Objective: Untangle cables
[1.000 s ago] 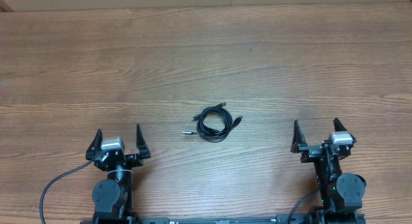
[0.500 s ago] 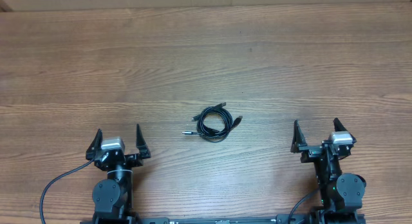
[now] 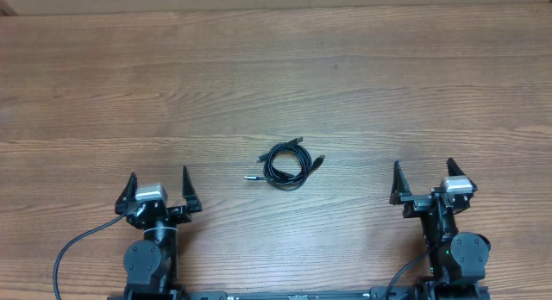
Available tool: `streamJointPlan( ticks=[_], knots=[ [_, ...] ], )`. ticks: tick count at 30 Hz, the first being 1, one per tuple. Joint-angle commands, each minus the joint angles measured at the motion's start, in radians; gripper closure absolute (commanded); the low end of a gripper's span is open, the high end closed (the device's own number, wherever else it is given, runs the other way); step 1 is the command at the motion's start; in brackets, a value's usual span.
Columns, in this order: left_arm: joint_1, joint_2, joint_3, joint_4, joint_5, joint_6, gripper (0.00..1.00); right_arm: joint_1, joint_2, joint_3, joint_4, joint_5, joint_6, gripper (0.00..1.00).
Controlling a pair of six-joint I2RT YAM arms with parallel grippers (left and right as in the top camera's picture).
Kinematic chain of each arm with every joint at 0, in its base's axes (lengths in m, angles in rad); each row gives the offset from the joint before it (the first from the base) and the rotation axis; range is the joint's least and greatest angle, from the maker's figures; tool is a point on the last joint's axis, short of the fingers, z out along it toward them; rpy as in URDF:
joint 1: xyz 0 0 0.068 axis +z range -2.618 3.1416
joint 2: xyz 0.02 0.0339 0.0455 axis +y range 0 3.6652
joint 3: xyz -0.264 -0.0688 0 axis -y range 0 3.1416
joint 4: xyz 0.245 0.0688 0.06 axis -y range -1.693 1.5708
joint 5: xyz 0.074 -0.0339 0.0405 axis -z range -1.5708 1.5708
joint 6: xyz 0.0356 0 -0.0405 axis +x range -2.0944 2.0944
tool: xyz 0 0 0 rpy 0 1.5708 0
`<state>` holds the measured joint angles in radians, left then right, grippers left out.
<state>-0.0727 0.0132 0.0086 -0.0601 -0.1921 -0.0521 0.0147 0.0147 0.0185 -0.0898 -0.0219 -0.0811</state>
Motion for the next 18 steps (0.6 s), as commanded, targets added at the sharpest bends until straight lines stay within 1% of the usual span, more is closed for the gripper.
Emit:
streamJointPlan(
  ticks=[1, 2, 4, 8, 10, 11, 15, 18],
  knots=[
    [-0.006, -0.008, -0.003, 0.001, -0.008, 0.006, 0.0, 0.005, -0.012, -0.01, 0.005, 0.002, 0.005, 0.0],
    [-0.006, -0.008, -0.003, 0.001, 0.004, -0.003, 0.0, 0.005, -0.012, -0.01, 0.005, 0.002, 0.005, 0.0],
    [-0.006, -0.008, -0.003, -0.004, 0.102, -0.069, 0.0, 0.005, -0.012, -0.01, 0.005, 0.002, 0.005, 0.0],
    [-0.006, -0.008, -0.003, -0.001, 0.387, -0.268, 0.0, 0.005, -0.012, -0.01, 0.005, 0.002, 0.005, 0.0],
    [-0.006, -0.008, -0.003, 0.024, 0.473, -0.372, 0.0, 0.005, -0.012, -0.01, 0.005, 0.002, 0.005, 0.0],
    [-0.006, -0.008, -0.003, 0.054, 0.493, -0.401, 0.0, 0.005, -0.012, -0.01, 0.005, 0.002, 0.005, 0.0],
    [-0.006, -0.008, 0.005, 0.227, 0.579, -0.413, 0.0, 0.005, -0.012, -0.01, 0.005, 0.002, 0.005, 0.0],
    [-0.006, -0.008, 0.038, 0.315, 0.581, -0.412, 0.0, 0.005, -0.012, -0.01, 0.005, 0.002, 0.005, 0.0]
  ],
)
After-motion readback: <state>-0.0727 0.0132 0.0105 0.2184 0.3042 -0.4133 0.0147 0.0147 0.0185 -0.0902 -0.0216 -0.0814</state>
